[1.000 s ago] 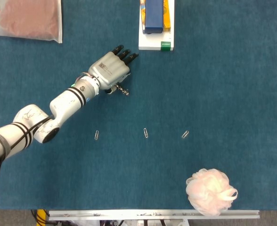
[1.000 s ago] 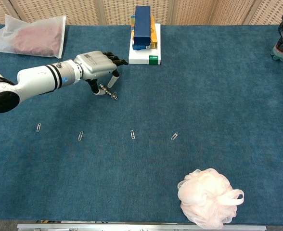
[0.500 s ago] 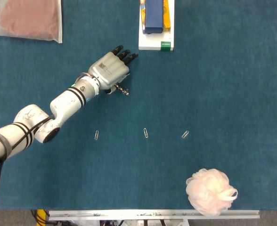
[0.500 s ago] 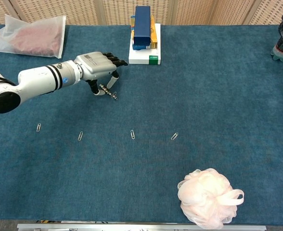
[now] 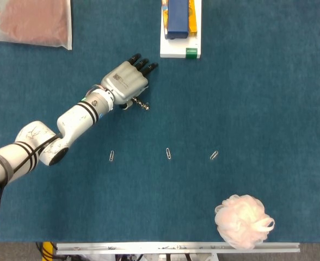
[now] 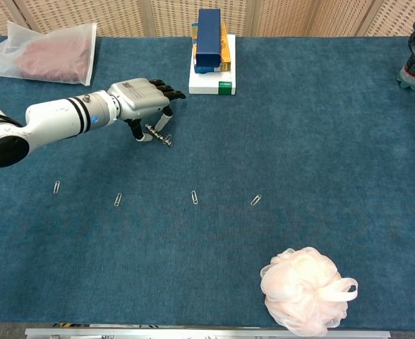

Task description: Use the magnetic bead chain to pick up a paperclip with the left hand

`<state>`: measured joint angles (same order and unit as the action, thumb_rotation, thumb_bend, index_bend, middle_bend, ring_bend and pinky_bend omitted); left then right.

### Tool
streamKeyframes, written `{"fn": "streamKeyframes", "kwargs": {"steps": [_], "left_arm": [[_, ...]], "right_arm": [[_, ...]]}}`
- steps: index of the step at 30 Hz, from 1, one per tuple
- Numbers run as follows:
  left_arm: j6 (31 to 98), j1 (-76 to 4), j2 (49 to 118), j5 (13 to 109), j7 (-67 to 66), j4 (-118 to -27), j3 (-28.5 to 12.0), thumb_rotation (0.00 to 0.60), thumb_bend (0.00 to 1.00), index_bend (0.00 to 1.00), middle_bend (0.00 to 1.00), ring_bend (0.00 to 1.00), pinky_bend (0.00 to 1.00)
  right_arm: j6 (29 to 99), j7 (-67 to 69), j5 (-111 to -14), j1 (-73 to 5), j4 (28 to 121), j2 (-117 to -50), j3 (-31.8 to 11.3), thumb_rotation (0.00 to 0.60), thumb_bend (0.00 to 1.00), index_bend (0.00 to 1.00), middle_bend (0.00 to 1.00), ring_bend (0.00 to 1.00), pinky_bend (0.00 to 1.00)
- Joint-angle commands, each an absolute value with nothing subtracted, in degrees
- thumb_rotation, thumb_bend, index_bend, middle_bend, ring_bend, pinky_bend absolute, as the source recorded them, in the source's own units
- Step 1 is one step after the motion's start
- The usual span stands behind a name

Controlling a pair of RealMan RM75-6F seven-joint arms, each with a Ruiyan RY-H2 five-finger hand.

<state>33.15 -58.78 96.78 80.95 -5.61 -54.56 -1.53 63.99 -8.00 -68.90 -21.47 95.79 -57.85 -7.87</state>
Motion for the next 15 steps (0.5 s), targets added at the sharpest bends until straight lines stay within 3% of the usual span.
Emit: {"fn": "streamKeyframes", "kwargs": {"steps": [1,15], "left_arm": [[33.21,-58.74,96.84,80.95,-5.67,-54.48,-1.52,0.600,0.27,0.52,0.00,0.00,0.00],[32.85,-58.58,97.41,80.89,-5.52,-53.76,-1.29,0.600,0.28,0.54,0.00,0.00,0.00]], "right_arm": [[63.99,-7.98,-68.91,-21.44,95.82,-57.83,-7.85,0.600,0.00,0.12,0.04,0.00,0.00],[63.97,-7.64,-68.93,-21.28,95.57,-57.89,-7.82,0.600,0.00,0.12,0.04,0.00,0.00]]}}
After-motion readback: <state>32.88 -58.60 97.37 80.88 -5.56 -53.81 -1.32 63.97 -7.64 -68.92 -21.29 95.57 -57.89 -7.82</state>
